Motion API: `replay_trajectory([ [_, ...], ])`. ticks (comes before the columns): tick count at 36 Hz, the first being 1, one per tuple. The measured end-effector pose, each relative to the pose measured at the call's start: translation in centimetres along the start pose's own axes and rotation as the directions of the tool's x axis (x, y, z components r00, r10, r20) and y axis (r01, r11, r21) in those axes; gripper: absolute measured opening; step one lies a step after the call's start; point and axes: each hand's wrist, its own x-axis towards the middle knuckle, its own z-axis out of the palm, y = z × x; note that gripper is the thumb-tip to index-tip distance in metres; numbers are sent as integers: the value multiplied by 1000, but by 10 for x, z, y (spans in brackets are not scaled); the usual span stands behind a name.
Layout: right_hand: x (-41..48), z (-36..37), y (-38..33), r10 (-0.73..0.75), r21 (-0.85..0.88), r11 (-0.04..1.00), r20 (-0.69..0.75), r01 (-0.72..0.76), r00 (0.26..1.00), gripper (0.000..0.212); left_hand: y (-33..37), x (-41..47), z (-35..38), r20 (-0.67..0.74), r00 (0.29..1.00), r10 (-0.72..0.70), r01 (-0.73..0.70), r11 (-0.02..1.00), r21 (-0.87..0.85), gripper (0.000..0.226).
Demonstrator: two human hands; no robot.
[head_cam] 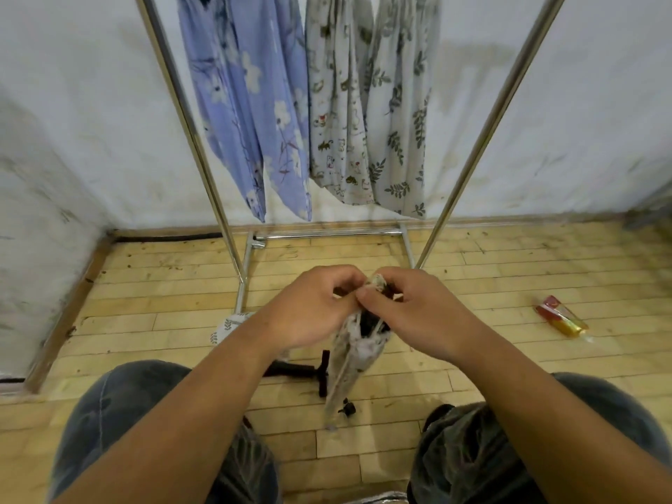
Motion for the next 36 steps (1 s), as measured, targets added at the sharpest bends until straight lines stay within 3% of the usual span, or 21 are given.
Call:
replay_trajectory([
  [9, -4, -46, -36, -56, -34, 998, -141, 52, 988, 16, 53, 15, -16, -45, 991, 129, -126, 990, 71, 19],
  [13, -4, -66, -53, -67, -13, 998, -222, 66, 973, 28, 82, 19, -28, -75, 984, 161, -154, 984, 87, 23],
  [19, 1, -89, -74, -83, -42, 996, -300, 73, 950, 26, 119, 21, -43, -89, 977, 196, -188, 978, 96, 22],
  [30, 14, -145, -122, -213, -32, 975, -413, 220, 885, 22, 192, 40, -85, -181, 936, 302, -273, 947, 167, 26],
  [36, 29, -174, -137, -255, -8, 960, -433, 279, 865, 25, 227, 50, -104, -162, 926, 340, -304, 928, 214, 25],
])
